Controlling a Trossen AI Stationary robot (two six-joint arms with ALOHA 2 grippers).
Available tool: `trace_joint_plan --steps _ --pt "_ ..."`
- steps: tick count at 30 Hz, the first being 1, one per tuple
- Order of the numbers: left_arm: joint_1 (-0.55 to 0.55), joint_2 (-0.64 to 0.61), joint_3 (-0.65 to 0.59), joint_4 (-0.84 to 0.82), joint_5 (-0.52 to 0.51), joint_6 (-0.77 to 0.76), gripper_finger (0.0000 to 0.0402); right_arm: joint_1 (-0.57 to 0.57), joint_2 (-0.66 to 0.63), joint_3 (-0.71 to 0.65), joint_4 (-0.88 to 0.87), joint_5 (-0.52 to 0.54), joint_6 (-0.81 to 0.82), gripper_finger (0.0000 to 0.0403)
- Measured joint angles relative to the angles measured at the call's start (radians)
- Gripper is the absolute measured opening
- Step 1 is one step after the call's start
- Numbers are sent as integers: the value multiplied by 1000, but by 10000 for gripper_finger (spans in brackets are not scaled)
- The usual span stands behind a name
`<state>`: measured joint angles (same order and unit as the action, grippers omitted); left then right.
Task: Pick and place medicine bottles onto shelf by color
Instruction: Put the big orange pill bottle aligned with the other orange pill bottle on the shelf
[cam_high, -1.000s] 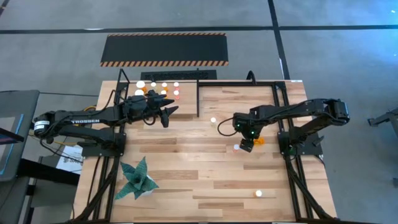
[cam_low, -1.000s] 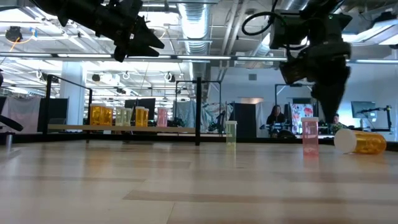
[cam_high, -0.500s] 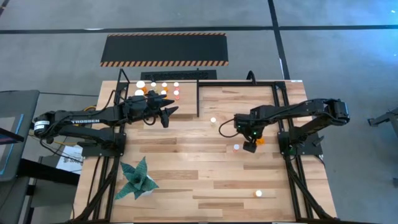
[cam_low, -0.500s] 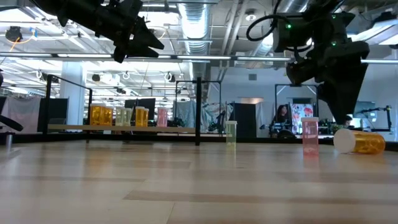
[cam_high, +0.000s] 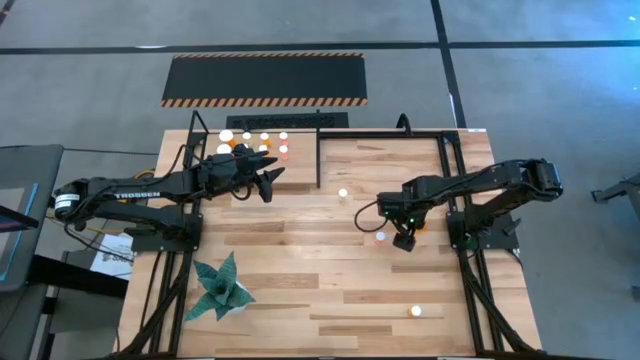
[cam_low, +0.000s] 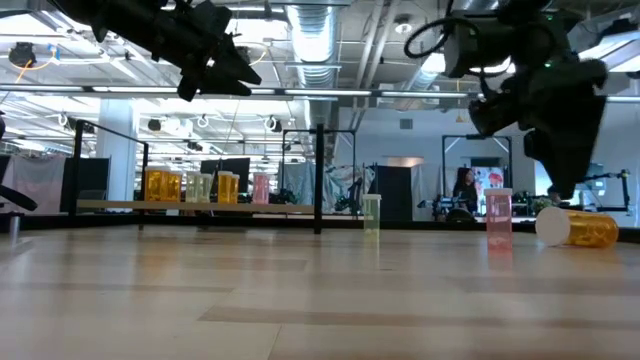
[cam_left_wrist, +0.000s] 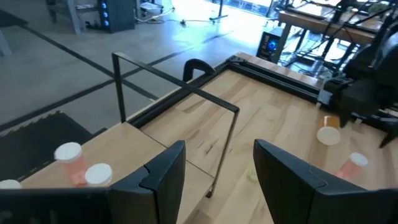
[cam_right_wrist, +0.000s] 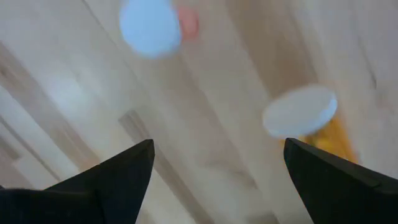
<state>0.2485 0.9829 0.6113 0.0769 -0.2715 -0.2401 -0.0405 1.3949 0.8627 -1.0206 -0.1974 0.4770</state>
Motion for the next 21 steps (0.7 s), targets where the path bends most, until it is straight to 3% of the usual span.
trace_joint_plan --steps 8,21 --pt "0 0 0 0 -6 0 176 11 0 0 -59 163 -244 380" --pt "0 0 0 -40 -4 -6 176 -22 0 -114 15 181 -351 379"
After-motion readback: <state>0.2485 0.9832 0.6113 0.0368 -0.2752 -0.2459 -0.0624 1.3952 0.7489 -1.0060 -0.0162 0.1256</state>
